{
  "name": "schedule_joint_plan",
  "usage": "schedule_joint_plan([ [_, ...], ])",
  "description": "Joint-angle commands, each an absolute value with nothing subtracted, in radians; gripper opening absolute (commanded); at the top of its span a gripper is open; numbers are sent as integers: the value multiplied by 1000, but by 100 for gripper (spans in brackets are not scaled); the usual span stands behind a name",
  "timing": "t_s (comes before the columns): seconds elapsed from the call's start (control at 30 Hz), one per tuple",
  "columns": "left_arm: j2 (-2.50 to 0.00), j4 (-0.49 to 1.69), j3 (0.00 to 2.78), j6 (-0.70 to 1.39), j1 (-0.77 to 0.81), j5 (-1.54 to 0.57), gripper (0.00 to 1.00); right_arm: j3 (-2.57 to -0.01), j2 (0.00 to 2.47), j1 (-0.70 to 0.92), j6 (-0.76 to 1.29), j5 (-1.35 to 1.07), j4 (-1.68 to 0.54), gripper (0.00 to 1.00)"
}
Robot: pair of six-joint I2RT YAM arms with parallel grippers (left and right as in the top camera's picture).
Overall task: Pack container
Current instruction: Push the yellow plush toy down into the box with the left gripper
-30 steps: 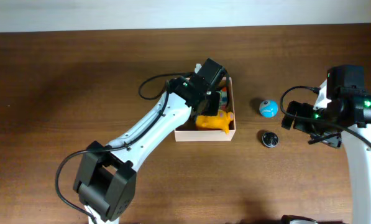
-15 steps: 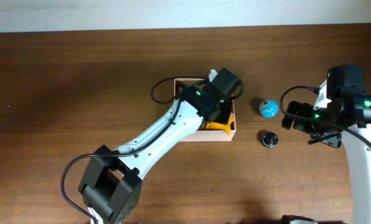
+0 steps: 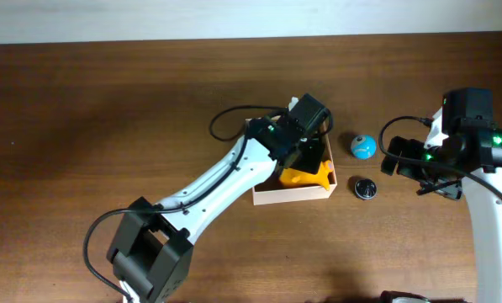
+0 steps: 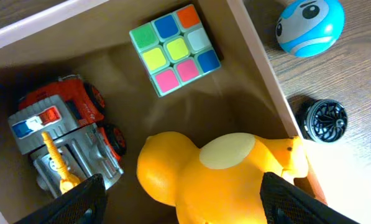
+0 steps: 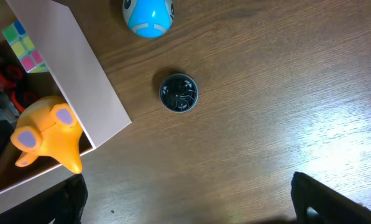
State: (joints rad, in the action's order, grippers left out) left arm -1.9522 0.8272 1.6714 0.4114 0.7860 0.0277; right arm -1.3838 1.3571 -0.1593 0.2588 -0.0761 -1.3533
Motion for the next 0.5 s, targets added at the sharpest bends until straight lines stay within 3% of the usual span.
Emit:
schedule_joint_plan([
  [0.0,-1900,826,1707,403,789,-25,81,-1397,1355,-165,264,-67,-1348,99],
  [0.47,-1880,838,1663,434,789,-153,81,-1397,1355,-165,264,-67,-1348,99],
])
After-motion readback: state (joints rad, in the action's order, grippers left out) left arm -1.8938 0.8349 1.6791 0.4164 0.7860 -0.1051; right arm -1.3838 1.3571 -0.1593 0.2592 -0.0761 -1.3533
